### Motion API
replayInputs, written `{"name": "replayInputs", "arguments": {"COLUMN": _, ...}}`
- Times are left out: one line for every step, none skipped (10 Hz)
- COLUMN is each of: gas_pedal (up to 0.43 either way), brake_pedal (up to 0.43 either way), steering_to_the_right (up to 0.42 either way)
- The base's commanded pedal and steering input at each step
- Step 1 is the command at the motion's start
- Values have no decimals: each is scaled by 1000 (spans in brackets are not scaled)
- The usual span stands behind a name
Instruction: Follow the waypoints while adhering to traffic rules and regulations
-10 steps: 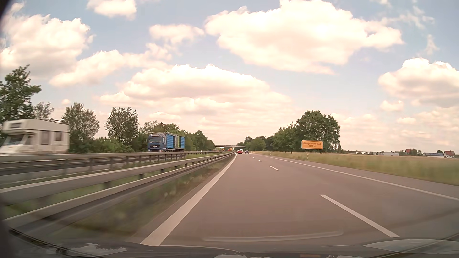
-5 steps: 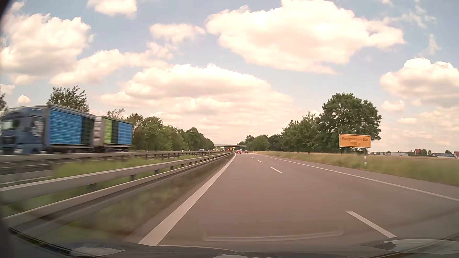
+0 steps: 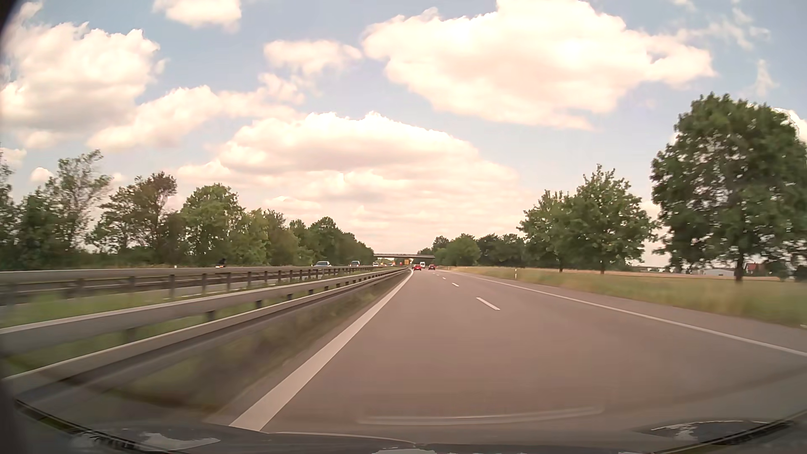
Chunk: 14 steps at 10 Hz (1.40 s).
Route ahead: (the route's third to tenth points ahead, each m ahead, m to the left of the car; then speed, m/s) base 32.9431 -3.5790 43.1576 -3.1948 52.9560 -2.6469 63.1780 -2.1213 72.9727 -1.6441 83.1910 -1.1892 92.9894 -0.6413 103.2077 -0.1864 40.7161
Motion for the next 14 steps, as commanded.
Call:
{"name": "replayInputs", "arguments": {"gas_pedal": 311, "brake_pedal": 12, "steering_to_the_right": 0}}
{"name": "replayInputs", "arguments": {"gas_pedal": 311, "brake_pedal": 12, "steering_to_the_right": 0}}
{"name": "replayInputs", "arguments": {"gas_pedal": 311, "brake_pedal": 12, "steering_to_the_right": 0}}
{"name": "replayInputs", "arguments": {"gas_pedal": 311, "brake_pedal": 12, "steering_to_the_right": 0}}
{"name": "replayInputs", "arguments": {"gas_pedal": 311, "brake_pedal": 12, "steering_to_the_right": 0}}
{"name": "replayInputs", "arguments": {"gas_pedal": 319, "brake_pedal": 12, "steering_to_the_right": 0}}
{"name": "replayInputs", "arguments": {"gas_pedal": 319, "brake_pedal": 12, "steering_to_the_right": 0}}
{"name": "replayInputs", "arguments": {"gas_pedal": 319, "brake_pedal": 12, "steering_to_the_right": 0}}
{"name": "replayInputs", "arguments": {"gas_pedal": 319, "brake_pedal": 12, "steering_to_the_right": 0}}
{"name": "replayInputs", "arguments": {"gas_pedal": 319, "brake_pedal": 12, "steering_to_the_right": 0}}
{"name": "replayInputs", "arguments": {"gas_pedal": 319, "brake_pedal": 12, "steering_to_the_right": 0}}
{"name": "replayInputs", "arguments": {"gas_pedal": 319, "brake_pedal": 6, "steering_to_the_right": 0}}
{"name": "replayInputs", "arguments": {"gas_pedal": 319, "brake_pedal": 12, "steering_to_the_right": 0}}
{"name": "replayInputs", "arguments": {"gas_pedal": 319, "brake_pedal": 12, "steering_to_the_right": 0}}
